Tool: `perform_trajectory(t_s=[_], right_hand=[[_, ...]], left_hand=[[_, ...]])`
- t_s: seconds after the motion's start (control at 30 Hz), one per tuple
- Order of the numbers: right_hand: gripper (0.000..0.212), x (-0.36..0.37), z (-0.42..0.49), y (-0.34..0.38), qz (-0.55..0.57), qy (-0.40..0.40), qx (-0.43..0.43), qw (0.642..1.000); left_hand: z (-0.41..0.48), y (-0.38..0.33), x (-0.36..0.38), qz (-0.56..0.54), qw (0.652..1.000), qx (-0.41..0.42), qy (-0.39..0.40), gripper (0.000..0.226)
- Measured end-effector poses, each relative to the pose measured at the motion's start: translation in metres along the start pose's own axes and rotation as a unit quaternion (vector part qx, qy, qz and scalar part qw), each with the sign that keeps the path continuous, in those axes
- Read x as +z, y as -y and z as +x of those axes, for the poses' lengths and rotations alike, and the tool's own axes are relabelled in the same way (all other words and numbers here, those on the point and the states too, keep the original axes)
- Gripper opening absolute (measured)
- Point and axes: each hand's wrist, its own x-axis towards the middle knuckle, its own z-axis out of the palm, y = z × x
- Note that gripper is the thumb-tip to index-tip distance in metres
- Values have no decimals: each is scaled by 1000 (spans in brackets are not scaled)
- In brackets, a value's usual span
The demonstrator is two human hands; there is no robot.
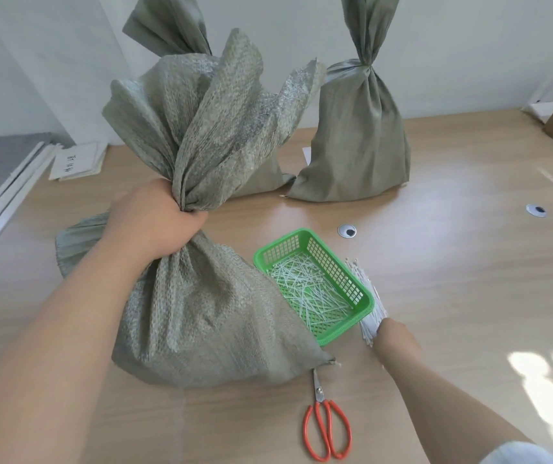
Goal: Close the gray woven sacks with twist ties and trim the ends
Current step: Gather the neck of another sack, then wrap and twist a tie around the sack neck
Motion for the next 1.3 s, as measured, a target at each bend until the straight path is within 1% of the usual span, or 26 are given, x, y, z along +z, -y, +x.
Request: perform_trajectory(t_s=[0.3,0.43,0.6,0.7,0.8,0.87,0.93,1.07,1.17,1.3], right_hand=[[20,-4,-6,-1,26,-7,-11,1000],[7,-10,-13,-7,55,-7,6,998],[14,-27,-24,-22,87,-38,40,995],[17,-43,-33,-26,105,-53,56,991],[19,-58,-44,-27,111,-73,60,989],[21,-68,-53,-26,118,-91,49,988],[18,-76,-60,-24,134,-114,32,984],[10,-97,-74,-1,233,-143,-10,962],[10,-117,-89,34,311,-160,-62,935],[13,-144,-116,89,379,-145,-137,904]], left_hand=[[-2,2,2,11,1000,7,7,42],[-4,2,0,22,1000,13,7,45],[-8,5,-4,5,999,49,11,42],[-9,10,-5,-18,998,59,9,46],[-9,15,-4,-19,997,72,12,51],[-11,16,-6,-26,997,77,14,51],[-14,16,-9,-33,996,79,15,48],[-18,17,-15,-63,994,81,24,28],[-14,22,-17,-129,989,70,30,27],[-7,31,-14,-236,969,56,38,31]])
